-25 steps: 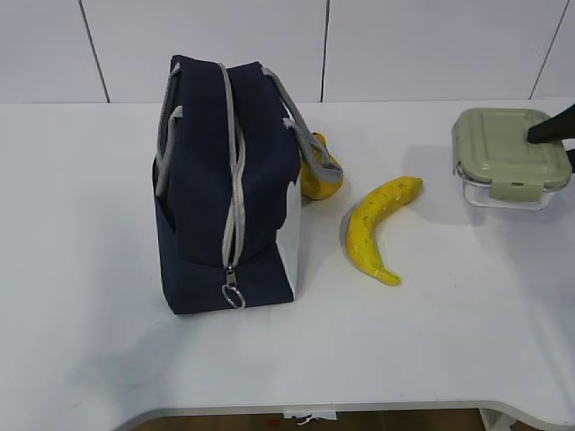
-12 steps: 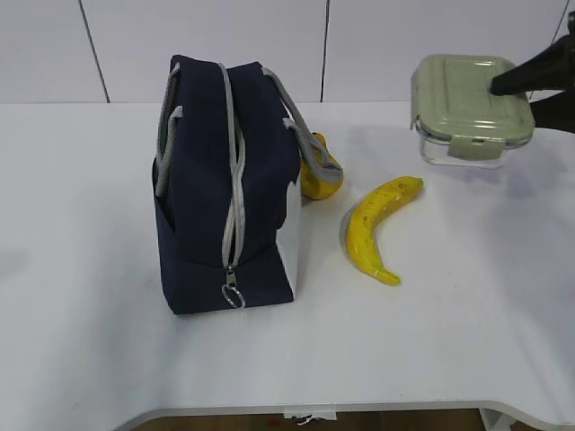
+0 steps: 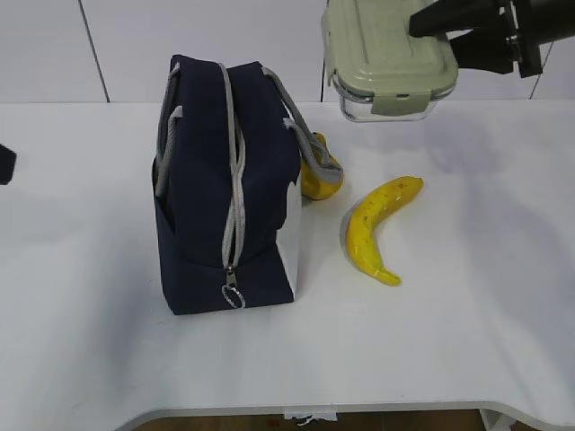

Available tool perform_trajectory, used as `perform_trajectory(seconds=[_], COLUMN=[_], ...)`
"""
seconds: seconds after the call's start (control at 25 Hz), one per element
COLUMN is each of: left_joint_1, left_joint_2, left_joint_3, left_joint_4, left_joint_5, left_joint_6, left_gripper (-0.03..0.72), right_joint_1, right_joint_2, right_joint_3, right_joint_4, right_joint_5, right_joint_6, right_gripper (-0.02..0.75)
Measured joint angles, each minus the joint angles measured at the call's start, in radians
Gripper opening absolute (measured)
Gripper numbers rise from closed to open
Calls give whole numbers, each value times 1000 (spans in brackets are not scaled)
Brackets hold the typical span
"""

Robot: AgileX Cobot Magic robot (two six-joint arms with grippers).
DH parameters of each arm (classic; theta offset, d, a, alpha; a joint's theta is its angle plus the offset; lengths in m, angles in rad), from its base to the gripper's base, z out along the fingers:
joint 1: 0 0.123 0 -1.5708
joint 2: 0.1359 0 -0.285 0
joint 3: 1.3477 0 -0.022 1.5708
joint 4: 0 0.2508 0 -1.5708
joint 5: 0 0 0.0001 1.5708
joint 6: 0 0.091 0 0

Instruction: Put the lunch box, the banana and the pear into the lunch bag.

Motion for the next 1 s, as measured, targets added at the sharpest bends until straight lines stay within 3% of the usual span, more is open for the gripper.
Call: perform_trajectory(seconds=[0.36,0.64,1.0], left_joint_1=[-139,-252,-315], left_joint_2=[227,380,553], left_joint_3=[-157,-280,-405], left_joint_4=[-37,-23,48], left_joint_5=[-55,-122,-150], left_joint_6=[48,50,36], left_gripper=[344,361,430], right_joint_1=[76,86,131], right_joint_2=[0,0,0], right_joint_3=[-28,-28,-28], right_joint_4=[0,42,55], right_joint_5=[8,10,10], right_joint_6=[5,5,7], right_gripper=[362,362,362])
